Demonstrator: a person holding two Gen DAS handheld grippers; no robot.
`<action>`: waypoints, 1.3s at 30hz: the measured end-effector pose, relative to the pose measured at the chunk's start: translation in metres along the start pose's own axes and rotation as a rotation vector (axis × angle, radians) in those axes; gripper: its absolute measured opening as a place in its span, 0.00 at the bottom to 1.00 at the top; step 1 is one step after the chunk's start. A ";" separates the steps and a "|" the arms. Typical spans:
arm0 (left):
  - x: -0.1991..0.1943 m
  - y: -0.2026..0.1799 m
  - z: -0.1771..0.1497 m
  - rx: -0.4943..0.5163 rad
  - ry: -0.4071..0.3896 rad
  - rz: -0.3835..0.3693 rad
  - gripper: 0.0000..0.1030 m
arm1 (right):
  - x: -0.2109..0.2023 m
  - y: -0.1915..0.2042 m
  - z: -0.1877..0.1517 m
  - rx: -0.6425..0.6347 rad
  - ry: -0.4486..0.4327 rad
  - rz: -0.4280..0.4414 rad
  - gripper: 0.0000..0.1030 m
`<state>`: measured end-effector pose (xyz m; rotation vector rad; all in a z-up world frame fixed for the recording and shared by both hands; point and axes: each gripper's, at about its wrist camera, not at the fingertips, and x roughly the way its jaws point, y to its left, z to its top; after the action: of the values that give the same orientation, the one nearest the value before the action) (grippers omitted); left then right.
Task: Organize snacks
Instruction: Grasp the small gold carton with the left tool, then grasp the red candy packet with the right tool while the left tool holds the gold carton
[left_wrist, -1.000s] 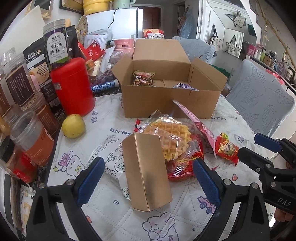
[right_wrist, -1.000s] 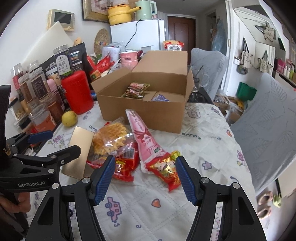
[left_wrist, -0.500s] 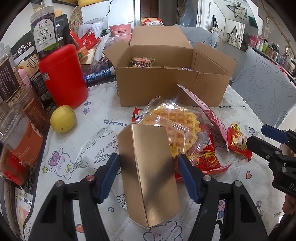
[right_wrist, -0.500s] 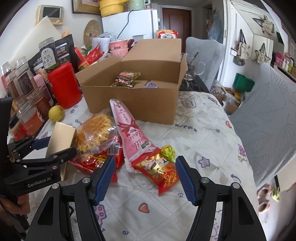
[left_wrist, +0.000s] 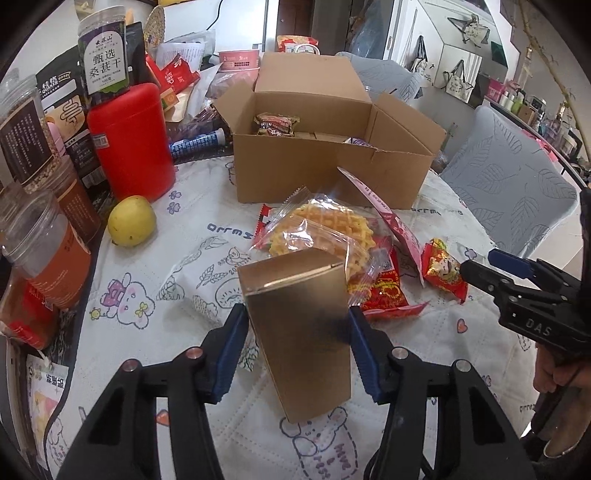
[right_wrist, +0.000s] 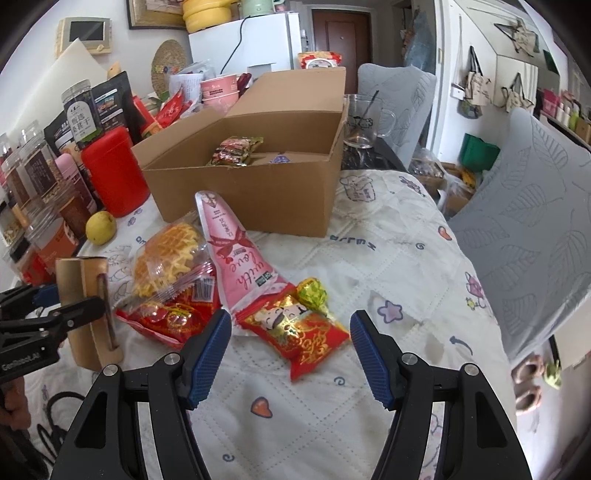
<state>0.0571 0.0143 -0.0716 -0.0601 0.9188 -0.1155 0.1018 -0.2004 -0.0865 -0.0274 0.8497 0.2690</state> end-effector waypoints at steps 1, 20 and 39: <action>-0.002 -0.001 -0.002 -0.001 0.005 -0.005 0.51 | 0.002 -0.002 -0.001 0.001 0.009 0.005 0.66; 0.042 -0.009 -0.029 -0.068 0.156 -0.017 0.46 | 0.046 -0.008 -0.004 -0.111 0.090 0.035 0.69; 0.031 -0.014 -0.023 -0.035 0.123 -0.002 0.43 | 0.032 -0.011 -0.014 -0.110 0.036 0.056 0.45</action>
<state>0.0560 -0.0038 -0.1086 -0.0870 1.0438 -0.1056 0.1139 -0.2058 -0.1207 -0.1115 0.8715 0.3687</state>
